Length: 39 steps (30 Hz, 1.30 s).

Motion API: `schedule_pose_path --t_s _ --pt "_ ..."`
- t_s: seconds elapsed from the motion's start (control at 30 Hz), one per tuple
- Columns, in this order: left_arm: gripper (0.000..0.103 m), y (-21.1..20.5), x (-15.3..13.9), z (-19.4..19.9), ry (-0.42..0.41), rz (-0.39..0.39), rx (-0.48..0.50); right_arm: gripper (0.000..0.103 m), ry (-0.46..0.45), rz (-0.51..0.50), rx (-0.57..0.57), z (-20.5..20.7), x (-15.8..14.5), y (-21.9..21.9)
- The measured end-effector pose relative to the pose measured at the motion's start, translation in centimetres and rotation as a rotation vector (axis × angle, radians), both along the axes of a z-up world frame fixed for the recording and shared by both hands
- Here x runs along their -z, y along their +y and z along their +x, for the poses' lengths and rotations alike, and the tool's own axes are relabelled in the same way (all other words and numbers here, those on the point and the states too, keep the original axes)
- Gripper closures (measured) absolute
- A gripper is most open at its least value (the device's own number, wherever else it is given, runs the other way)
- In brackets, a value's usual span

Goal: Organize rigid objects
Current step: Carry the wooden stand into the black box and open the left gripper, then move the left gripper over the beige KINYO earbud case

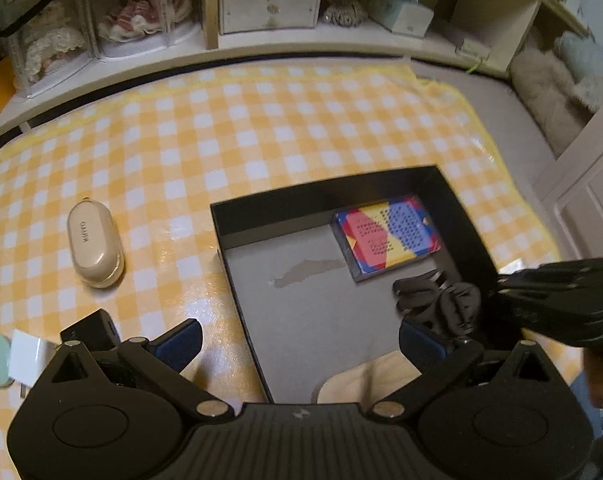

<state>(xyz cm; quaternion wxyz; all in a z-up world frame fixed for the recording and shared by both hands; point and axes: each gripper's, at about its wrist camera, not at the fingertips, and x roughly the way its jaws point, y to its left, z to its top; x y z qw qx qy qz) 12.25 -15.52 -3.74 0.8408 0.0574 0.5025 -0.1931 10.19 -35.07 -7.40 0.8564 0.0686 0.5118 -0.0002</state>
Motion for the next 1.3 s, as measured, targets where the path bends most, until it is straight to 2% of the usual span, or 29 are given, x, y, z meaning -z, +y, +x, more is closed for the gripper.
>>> schedule_pose_path --t_s 0.33,0.77,1.0,1.17,1.3 --pt "0.000 2.8 -2.3 -2.6 -0.080 -0.052 -0.019 0.099 0.030 0.029 0.059 -0.7 0.0 -1.1" --pt "0.000 3.9 -2.9 -5.9 -0.195 -0.080 0.003 0.098 0.068 0.067 0.150 -1.7 -0.2 -3.2" --pt "0.000 4.3 -3.0 -6.3 -0.199 -0.093 -0.001 0.098 0.072 0.070 0.161 -1.8 -0.2 -2.7" --pt "0.000 6.5 -3.8 -5.9 -0.305 -0.110 -0.014 0.097 0.072 0.074 0.165 -1.8 -0.2 -2.8" --pt "0.000 9.3 -4.6 -4.1 -0.331 -0.106 -0.061 0.097 0.073 0.076 0.172 -1.4 -0.1 -2.8"
